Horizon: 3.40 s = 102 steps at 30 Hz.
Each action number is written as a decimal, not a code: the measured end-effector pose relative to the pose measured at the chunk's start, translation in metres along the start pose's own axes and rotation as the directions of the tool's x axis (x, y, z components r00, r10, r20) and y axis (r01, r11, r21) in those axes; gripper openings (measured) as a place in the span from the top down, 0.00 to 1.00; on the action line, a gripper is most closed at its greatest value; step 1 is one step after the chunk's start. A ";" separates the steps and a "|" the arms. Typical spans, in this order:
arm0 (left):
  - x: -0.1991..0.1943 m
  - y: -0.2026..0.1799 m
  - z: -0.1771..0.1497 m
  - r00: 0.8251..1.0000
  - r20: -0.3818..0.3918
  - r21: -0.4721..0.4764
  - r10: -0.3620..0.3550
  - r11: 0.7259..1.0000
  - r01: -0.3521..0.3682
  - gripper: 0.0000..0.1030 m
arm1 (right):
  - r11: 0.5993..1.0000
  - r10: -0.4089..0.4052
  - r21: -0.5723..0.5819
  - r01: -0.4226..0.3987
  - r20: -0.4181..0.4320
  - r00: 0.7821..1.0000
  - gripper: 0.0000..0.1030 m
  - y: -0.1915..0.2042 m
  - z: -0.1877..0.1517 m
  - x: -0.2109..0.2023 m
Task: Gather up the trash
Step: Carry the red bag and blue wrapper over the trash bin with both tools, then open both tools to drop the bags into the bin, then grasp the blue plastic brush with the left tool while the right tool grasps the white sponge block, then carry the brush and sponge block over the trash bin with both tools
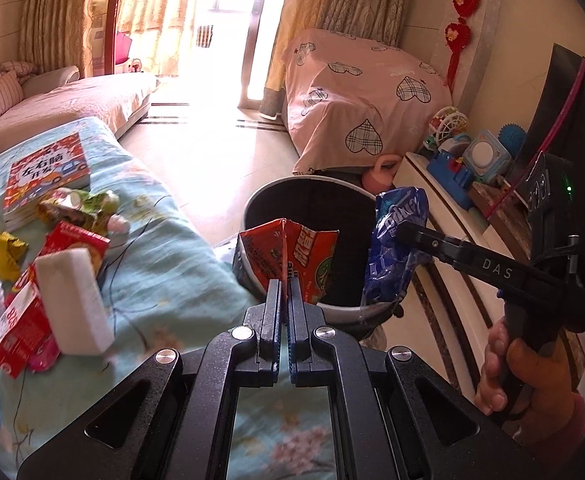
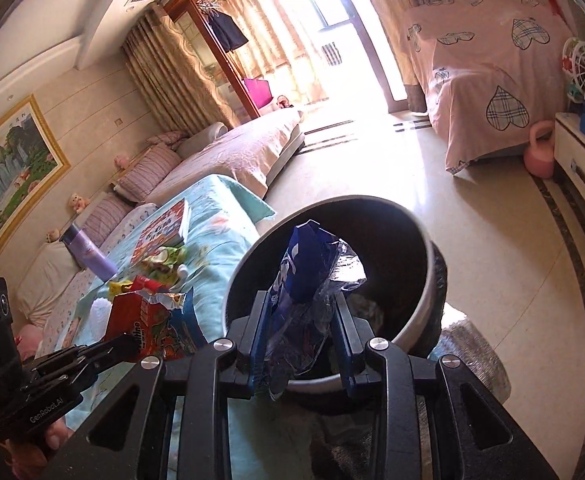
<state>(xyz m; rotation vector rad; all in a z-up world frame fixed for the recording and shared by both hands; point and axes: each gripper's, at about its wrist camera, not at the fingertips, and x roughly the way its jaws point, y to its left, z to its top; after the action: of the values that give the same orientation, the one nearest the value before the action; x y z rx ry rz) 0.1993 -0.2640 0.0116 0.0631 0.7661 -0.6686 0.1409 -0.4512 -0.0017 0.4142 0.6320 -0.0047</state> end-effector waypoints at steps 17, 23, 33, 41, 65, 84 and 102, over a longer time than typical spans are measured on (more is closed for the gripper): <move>0.066 -0.019 0.025 0.995 -0.096 0.030 -0.001 1.000 0.004 0.97 | 0.988 -0.098 -0.124 0.087 -0.080 0.992 0.60 -0.013 0.018 0.042; 0.061 -0.010 0.016 0.995 -0.101 0.003 0.007 1.000 -0.007 0.68 | 0.988 -0.102 -0.124 0.091 -0.092 0.991 0.41 -0.016 0.012 0.040; 0.016 0.022 -0.022 0.996 -0.075 -0.082 0.037 0.996 -0.043 0.60 | 0.996 -0.032 -0.079 0.027 -0.071 0.997 0.10 -0.001 -0.003 0.016; -0.030 0.067 -0.060 0.992 -0.070 -0.176 0.105 0.978 -0.116 0.56 | 0.997 0.056 -0.048 -0.060 -0.079 0.995 0.02 0.044 -0.034 0.002; -0.125 0.194 -0.146 0.944 -0.101 -0.457 0.313 0.829 -0.324 0.50 | 0.939 0.195 -0.238 -0.248 -0.227 0.954 0.01 0.182 -0.101 0.060; -0.088 0.237 -0.118 0.927 -0.169 -0.471 0.336 0.799 -0.375 0.43 | 0.941 0.235 -0.182 -0.285 -0.252 0.939 0.04 0.194 -0.075 0.109; -0.087 0.220 -0.121 0.923 -0.120 -0.376 0.366 0.843 -0.384 0.53 | 0.925 0.239 -0.227 -0.304 -0.274 0.932 0.66 0.194 -0.077 0.106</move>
<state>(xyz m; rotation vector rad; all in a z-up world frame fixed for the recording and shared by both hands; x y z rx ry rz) 0.2061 -0.0082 -0.0590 -0.1396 0.8884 -0.1295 0.2080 -0.2313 -0.0463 0.2399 0.7990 0.4001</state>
